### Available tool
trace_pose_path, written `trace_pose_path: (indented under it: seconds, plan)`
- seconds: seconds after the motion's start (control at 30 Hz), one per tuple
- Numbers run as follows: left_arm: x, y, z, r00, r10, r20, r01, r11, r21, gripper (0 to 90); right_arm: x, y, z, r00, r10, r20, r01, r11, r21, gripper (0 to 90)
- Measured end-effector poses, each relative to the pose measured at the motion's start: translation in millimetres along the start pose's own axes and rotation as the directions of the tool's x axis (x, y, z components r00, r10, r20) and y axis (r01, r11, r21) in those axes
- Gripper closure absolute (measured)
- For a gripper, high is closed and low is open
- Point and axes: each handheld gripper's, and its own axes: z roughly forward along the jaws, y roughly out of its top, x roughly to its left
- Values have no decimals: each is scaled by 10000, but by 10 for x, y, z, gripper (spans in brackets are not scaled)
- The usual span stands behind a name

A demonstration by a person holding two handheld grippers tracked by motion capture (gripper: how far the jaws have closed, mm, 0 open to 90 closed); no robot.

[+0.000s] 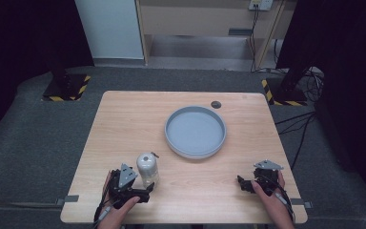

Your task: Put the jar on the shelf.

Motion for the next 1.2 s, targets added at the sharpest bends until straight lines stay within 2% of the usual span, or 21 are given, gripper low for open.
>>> trace_pose_path:
  seconds: [0.63, 0.83, 1.03, 1.2]
  plan:
    - [-39, 87, 133, 10000, 64, 41, -64, 9999, -125, 47, 0, 0, 0, 10000, -3, -1, 3, 10000, 0, 2]
    - [-50, 121, 159, 9999, -125, 34, 126, 9991, -414, 47, 0, 0, 0, 10000, 0, 0, 0, 10000, 0, 2]
    - [-41, 150, 169, 9996, -291, -17, 289, 9975, -640, 90, 0, 0, 0, 10000, -4, 0, 4, 10000, -2, 2]
    - [-47, 158, 197, 9997, -256, -10, 255, 9977, -625, 126, 0, 0, 0, 10000, -2, 1, 2, 10000, 0, 2]
